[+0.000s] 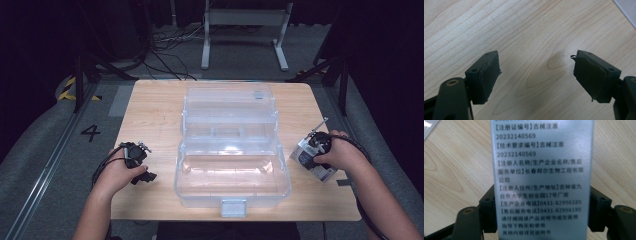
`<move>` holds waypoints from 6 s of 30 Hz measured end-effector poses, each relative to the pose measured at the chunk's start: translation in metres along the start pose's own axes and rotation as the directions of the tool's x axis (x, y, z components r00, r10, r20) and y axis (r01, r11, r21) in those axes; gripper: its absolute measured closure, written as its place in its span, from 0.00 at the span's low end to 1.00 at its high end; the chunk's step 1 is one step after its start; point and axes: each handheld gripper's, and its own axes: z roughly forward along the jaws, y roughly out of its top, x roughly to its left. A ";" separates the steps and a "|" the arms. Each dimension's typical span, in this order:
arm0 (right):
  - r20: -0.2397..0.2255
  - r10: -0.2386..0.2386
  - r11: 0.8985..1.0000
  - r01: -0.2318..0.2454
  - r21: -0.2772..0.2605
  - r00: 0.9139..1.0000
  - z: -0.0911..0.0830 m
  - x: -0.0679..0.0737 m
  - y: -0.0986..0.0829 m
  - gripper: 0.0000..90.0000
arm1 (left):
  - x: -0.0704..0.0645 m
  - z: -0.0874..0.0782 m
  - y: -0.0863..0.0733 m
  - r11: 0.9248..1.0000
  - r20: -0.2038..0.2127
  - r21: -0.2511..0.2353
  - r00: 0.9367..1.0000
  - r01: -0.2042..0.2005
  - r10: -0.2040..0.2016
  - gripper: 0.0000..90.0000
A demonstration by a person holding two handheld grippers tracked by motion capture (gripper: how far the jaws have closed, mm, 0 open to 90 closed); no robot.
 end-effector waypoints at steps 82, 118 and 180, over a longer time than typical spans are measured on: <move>0.034 -0.410 0.908 0.411 -0.076 0.911 -0.156 0.121 0.060 0.63 | 0.006 0.010 0.001 0.999 0.010 -0.025 1.000 -0.025 0.025 0.20; -0.083 -0.720 0.694 0.714 -0.091 0.689 -0.078 0.239 0.116 0.63 | 0.005 0.012 0.000 0.999 0.024 -0.023 0.999 -0.029 0.030 0.21; -0.146 -0.733 0.669 0.743 0.017 0.664 0.012 0.257 0.130 0.61 | 0.005 0.006 0.001 0.997 0.017 -0.059 0.999 -0.043 0.044 0.21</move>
